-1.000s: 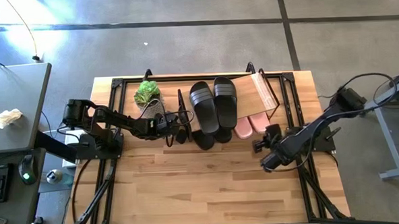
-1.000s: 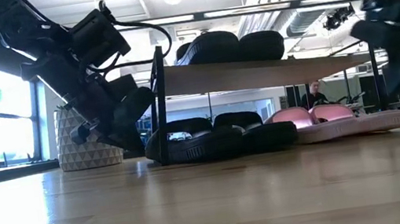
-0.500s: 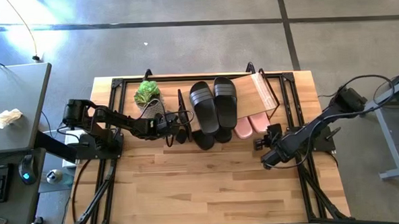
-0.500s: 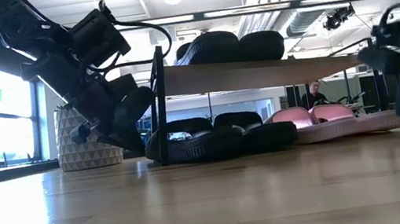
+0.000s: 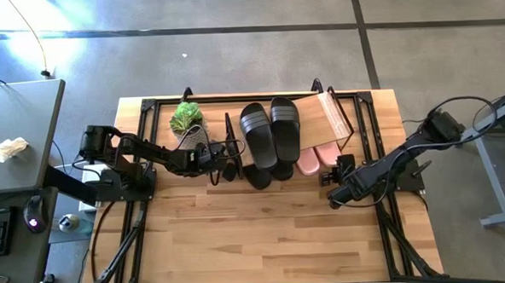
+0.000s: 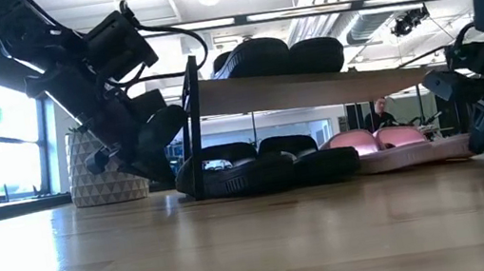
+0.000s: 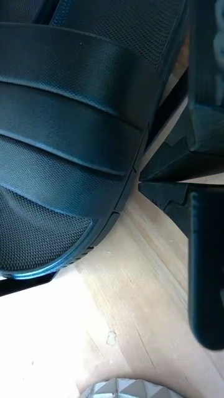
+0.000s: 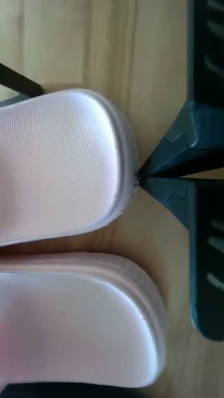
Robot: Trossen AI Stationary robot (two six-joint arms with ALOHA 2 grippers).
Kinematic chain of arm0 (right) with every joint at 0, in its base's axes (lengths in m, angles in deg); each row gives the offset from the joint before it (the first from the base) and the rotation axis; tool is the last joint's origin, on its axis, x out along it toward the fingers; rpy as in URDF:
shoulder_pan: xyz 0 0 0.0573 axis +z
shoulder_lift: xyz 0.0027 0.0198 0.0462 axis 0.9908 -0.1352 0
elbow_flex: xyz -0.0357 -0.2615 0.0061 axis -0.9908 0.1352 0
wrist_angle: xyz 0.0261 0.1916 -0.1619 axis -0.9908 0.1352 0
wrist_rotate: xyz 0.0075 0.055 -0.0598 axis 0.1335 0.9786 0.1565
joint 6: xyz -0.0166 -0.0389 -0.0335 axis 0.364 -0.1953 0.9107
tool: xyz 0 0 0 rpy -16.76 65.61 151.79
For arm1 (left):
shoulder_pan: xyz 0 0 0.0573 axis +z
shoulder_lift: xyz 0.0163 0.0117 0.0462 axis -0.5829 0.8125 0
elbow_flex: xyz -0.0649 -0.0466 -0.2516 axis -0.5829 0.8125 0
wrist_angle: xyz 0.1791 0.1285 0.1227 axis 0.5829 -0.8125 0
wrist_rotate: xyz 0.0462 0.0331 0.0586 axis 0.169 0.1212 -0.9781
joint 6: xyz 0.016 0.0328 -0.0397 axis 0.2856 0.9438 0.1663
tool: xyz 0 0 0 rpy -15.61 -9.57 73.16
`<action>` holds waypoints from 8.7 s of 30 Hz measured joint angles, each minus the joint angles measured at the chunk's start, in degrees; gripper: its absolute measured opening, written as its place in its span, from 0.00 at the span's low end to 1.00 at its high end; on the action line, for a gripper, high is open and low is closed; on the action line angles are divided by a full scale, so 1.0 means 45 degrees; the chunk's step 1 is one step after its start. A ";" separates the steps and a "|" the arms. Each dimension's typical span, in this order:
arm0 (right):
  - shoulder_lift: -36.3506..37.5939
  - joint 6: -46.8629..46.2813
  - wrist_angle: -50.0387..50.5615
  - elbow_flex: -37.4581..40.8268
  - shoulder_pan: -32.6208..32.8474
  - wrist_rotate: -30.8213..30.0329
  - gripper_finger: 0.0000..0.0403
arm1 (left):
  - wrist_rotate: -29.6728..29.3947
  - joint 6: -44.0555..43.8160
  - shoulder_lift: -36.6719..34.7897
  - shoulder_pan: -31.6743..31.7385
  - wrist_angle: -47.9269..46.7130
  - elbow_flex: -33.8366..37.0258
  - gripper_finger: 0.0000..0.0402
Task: Pick and place slides into the shelf
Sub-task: Adjust the pink slipper under the shelf, then return to Home Position
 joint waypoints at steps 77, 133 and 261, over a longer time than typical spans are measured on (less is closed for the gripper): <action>-0.0044 0.8345 -0.6331 -0.0518 0.0149 0.7793 0.00 | 0.0360 -0.0335 -0.2425 0.0000 -0.4136 0.0005 0.00; 0.4533 2.6228 -0.0525 -1.6753 -0.6991 1.0329 0.00 | 1.4528 0.7287 -0.8800 0.8538 -0.3427 -0.8811 0.00; 1.7228 2.5393 -0.8742 0.4892 -0.6974 0.4041 0.00 | 0.8898 0.5342 -2.0133 0.8665 -0.0117 0.7446 0.00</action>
